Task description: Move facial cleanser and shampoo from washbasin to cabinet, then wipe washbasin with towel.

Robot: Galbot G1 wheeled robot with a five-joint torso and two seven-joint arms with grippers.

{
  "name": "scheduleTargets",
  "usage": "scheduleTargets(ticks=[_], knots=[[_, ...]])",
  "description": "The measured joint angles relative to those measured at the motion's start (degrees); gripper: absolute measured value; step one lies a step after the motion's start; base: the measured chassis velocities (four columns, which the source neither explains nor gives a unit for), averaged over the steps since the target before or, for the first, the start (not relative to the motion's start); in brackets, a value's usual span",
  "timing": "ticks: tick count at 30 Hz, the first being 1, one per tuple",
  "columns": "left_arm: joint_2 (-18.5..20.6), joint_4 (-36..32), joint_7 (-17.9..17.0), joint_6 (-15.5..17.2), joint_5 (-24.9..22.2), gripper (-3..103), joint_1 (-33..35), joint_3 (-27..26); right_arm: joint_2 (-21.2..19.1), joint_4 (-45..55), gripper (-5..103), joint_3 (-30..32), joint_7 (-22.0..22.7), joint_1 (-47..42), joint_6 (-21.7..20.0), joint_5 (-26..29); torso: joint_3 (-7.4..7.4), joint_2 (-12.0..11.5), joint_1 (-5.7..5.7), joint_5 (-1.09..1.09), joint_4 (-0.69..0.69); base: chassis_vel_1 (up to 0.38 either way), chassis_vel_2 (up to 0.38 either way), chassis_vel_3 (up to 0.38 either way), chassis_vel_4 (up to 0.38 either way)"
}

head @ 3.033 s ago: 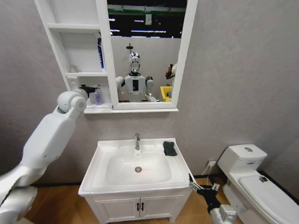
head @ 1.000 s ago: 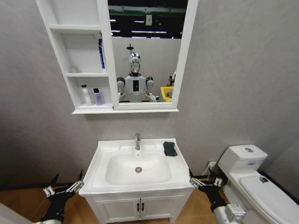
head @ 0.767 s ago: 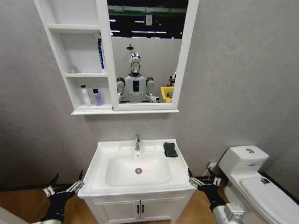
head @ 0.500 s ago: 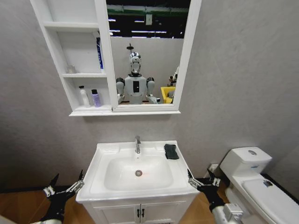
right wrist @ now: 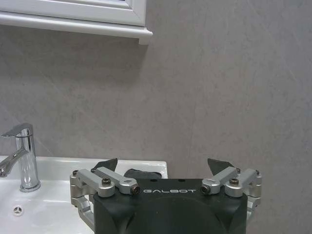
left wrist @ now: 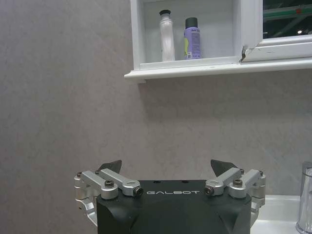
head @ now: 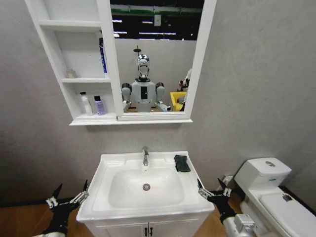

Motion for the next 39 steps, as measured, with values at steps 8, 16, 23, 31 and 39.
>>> scheduleTargets(ticks=[8,16,23,31,39], knots=[[0.0,0.0,0.0,0.0,0.0,100,0.0,0.0,-4.0,-5.7,100,0.7,3.1,7.6,-2.2,2.6,0.0,0.0,0.01,0.01,0.02,-0.017,0.019,0.03,-0.02],[0.0,0.0,0.0,0.0,0.0,100,0.0,0.0,-11.7,-22.9,100,-2.0,8.9,22.9,-7.2,9.7,0.01,0.0,-0.01,0.05,-0.01,0.0,0.0,0.0,0.0],[0.0,0.0,0.0,0.0,0.0,100,0.0,0.0,-17.7,-39.6,100,-12.1,9.6,39.5,-8.1,14.6,0.01,0.0,0.01,0.01,0.01,0.0,0.0,0.0,0.0],[0.0,0.0,0.0,0.0,0.0,100,0.0,0.0,-13.9,-49.0,100,-24.4,17.0,51.3,-13.8,21.6,0.01,0.0,0.0,-0.01,0.02,0.0,0.0,0.0,0.0],[0.0,0.0,0.0,0.0,0.0,100,0.0,0.0,-14.5,-50.2,100,-25.2,23.2,54.0,-21.7,23.8,0.0,0.0,0.0,0.0,-0.01,0.0,0.0,0.0,0.0]])
